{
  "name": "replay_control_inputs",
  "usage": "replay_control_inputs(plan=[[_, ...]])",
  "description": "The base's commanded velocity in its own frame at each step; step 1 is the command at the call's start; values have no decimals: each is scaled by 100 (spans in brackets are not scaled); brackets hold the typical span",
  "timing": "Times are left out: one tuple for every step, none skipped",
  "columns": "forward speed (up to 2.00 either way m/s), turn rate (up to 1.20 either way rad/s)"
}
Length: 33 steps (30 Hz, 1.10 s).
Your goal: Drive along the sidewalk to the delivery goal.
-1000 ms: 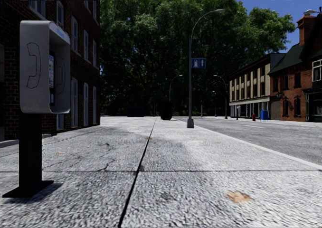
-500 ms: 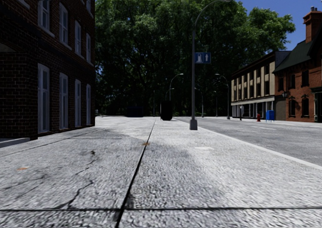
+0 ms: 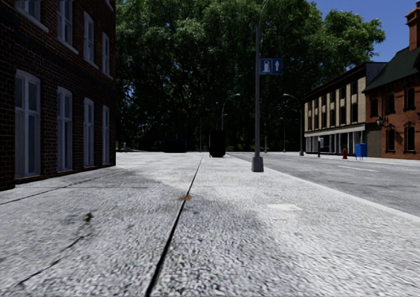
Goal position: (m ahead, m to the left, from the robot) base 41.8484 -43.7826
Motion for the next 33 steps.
replay_control_inputs(plan=[[200,0],[200,0],[200,0],[200,0],[200,0],[200,0],[200,0],[200,0],[200,0],[200,0],[200,0],[200,0],[200,0],[200,0],[200,0],[200,0],[200,0],[200,0],[200,0],[200,0],[200,0],[200,0],[200,0],[200,0],[200,0],[200,0],[200,0],[200,0],[200,0],[200,0],[200,0],[200,0],[200,0]])
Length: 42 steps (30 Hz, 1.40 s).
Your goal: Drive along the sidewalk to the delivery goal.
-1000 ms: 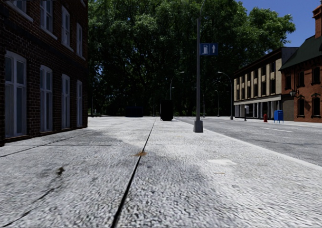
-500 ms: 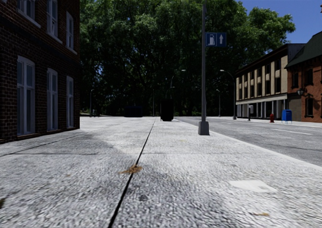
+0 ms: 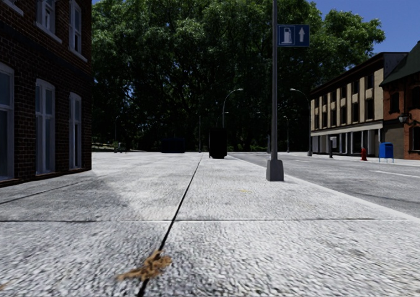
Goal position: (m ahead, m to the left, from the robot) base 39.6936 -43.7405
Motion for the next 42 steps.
replay_control_inputs(plan=[[200,0],[200,0],[200,0],[200,0],[200,0],[200,0],[200,0],[200,0],[200,0],[200,0],[200,0],[200,0],[200,0],[200,0],[200,0],[200,0],[200,0],[200,0],[200,0],[200,0],[200,0],[200,0],[200,0],[200,0],[200,0],[200,0],[200,0],[200,0],[200,0],[200,0],[200,0],[200,0],[200,0],[200,0],[200,0],[200,22],[200,22],[200,64],[200,71],[200,73],[200,73],[200,67]])
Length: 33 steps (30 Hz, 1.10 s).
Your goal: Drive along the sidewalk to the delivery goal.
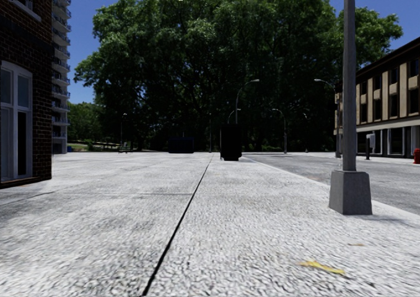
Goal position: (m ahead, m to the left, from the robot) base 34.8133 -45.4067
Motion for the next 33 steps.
replay_control_inputs(plan=[[200,16],[200,1],[200,0],[200,0],[200,0],[200,0],[200,0],[200,0],[200,0],[200,0],[200,0],[200,0],[200,0],[200,0],[200,0],[200,0],[200,0],[200,0],[200,0],[200,0],[200,0],[200,0],[200,0],[200,0],[200,0],[200,0],[200,0],[200,0],[200,0],[200,0],[200,0],[200,0],[200,0]])
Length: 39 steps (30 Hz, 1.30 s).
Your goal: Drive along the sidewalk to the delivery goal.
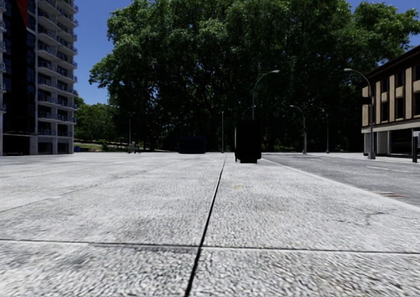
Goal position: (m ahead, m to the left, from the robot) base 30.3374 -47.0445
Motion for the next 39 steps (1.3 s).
replay_control_inputs(plan=[[200,0],[200,0],[200,0],[200,0],[200,0],[200,0],[200,0],[200,0],[200,0],[200,0],[200,0],[200,0],[200,0],[200,0],[200,0],[200,0],[200,0],[200,0],[200,0],[200,0],[200,0],[200,0],[200,0],[200,0],[200,0],[200,0],[200,0],[200,0],[200,0],[200,0],[200,0],[200,0],[200,0],[200,0],[200,0],[200,0],[200,0],[200,0],[200,0]])
